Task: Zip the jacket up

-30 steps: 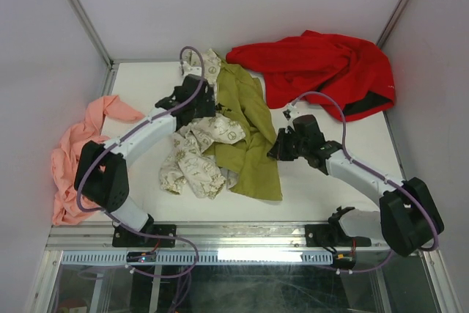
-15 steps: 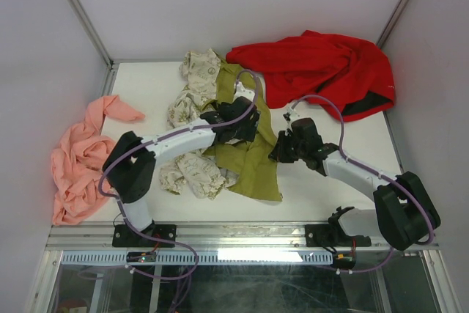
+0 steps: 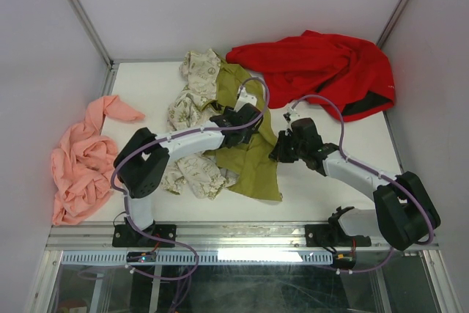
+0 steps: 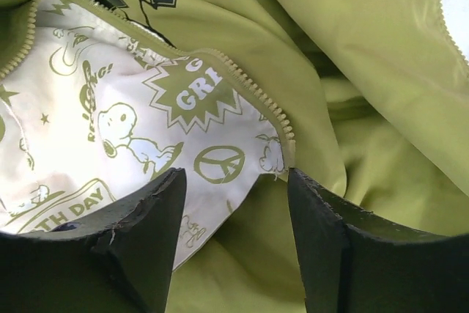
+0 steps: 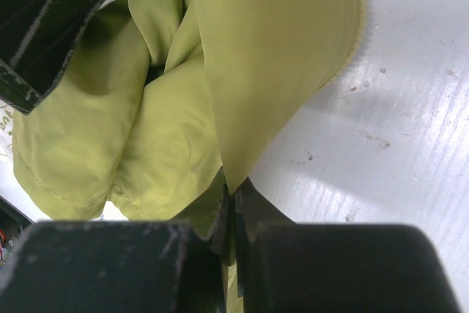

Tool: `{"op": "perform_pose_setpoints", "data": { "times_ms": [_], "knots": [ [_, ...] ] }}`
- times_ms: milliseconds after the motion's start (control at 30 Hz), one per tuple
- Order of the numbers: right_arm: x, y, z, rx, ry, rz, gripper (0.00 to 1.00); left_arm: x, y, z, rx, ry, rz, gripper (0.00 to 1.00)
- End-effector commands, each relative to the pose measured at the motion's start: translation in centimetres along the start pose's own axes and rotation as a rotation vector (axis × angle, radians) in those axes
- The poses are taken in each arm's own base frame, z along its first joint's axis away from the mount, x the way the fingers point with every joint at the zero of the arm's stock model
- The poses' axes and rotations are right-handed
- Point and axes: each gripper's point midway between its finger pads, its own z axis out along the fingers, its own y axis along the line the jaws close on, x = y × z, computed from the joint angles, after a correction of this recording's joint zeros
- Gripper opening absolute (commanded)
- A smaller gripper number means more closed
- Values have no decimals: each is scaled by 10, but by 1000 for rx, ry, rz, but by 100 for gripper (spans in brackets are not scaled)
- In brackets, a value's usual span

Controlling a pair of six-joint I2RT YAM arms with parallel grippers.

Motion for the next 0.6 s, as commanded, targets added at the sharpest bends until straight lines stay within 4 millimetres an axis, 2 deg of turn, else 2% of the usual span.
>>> {"op": "perform_pose_setpoints", "data": {
  "times_ms": [0,133,367,567],
  "knots": [
    [-15,5,2,-12,-60,-8,2,-33,16,-19,-34,-114,-55,57],
    [-15,5,2,-16,-59,-8,2,-33,20,-18,-32,-112,-78,55],
    [-14,5,4,-17,-57,-2,2,-41,-3,-16,74,-114,-103,55],
    [-13,5,5,-20,-52,0,2,-45,-11,-6,79,-122,-96,52]
  ]
}}
